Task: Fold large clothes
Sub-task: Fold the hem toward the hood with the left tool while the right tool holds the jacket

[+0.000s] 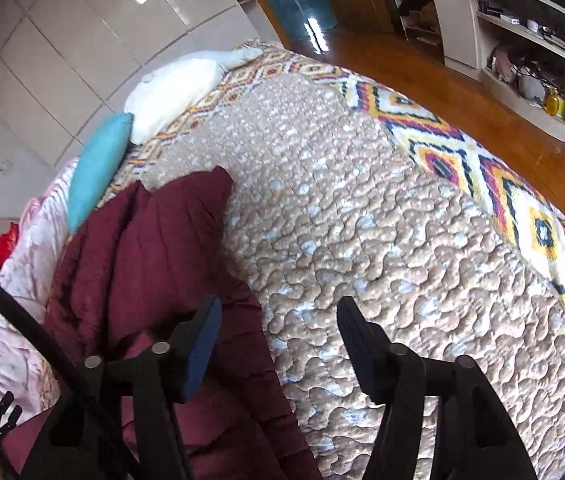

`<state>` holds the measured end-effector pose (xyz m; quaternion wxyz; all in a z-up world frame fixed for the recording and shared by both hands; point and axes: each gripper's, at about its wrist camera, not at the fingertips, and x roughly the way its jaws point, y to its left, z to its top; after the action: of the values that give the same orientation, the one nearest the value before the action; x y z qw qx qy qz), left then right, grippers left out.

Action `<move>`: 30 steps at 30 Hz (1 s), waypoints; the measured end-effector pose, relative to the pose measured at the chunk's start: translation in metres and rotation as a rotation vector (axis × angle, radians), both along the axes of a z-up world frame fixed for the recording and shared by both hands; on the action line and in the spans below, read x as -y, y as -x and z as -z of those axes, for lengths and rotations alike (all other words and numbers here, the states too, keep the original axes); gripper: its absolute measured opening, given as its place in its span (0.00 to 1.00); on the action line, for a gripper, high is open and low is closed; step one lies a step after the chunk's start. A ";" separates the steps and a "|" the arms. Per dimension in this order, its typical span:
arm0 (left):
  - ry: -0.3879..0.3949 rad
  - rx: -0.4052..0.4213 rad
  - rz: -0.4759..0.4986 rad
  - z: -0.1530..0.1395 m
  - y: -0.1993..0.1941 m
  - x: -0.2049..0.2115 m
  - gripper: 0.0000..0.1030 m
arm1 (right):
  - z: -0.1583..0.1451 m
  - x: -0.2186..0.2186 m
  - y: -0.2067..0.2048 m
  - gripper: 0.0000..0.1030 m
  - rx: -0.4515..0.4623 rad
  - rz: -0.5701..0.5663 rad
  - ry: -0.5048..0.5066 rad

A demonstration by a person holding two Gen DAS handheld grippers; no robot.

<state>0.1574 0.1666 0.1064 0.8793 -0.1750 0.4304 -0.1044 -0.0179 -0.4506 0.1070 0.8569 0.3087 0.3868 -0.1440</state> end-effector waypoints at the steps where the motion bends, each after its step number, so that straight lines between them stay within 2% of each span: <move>1: 0.018 -0.011 0.021 0.005 0.002 -0.006 0.72 | -0.008 0.000 0.007 0.73 0.022 -0.027 0.004; 3: 0.028 -0.043 0.046 0.014 0.008 -0.015 0.72 | -0.020 -0.006 0.019 0.80 0.050 -0.098 0.015; 5: 0.023 -0.070 0.046 0.028 0.016 -0.027 0.72 | -0.026 -0.020 0.028 0.83 0.054 -0.184 0.031; 7: 0.025 -0.082 0.026 0.040 0.025 -0.041 0.72 | -0.024 -0.040 0.033 0.83 0.020 -0.282 0.048; 10: 0.079 -0.108 -0.007 0.057 0.035 -0.063 0.72 | -0.016 -0.067 0.031 0.83 -0.015 -0.365 0.090; 13: 0.149 -0.141 0.019 0.073 0.039 -0.070 0.73 | -0.003 -0.081 0.018 0.83 -0.035 -0.389 0.123; 16: 0.184 -0.183 0.156 0.083 0.039 -0.051 0.73 | 0.009 -0.082 0.002 0.83 -0.045 -0.362 0.124; 19: 0.186 -0.172 0.260 0.081 0.043 -0.028 0.73 | 0.016 -0.084 -0.005 0.83 -0.050 -0.344 0.123; 21: 0.154 -0.127 0.282 0.073 0.049 -0.016 0.78 | 0.019 -0.088 -0.009 0.83 -0.062 -0.355 0.119; 25: 0.125 -0.098 0.315 0.068 0.056 0.001 0.78 | 0.016 -0.102 -0.013 0.83 -0.058 -0.391 0.143; 26: 0.096 -0.095 0.321 0.068 0.061 0.006 0.71 | 0.015 -0.106 -0.014 0.83 -0.056 -0.402 0.150; 27: 0.053 -0.086 0.319 0.067 0.065 0.010 0.60 | 0.014 -0.111 -0.015 0.78 -0.057 -0.418 0.157; 28: 0.003 -0.079 0.302 0.066 0.068 0.013 0.36 | 0.014 -0.116 -0.015 0.73 -0.059 -0.436 0.157; 29: -0.052 -0.079 0.269 0.064 0.071 0.014 0.31 | 0.015 -0.122 -0.016 0.58 -0.066 -0.460 0.147; 30: -0.061 -0.078 0.244 0.062 0.074 0.011 0.26 | 0.016 -0.126 -0.016 0.48 -0.078 -0.471 0.151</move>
<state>0.0830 0.1559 0.0443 0.8476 -0.0986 0.4852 -0.1908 -0.0022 -0.3247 0.0906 0.8719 0.1396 0.4689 0.0192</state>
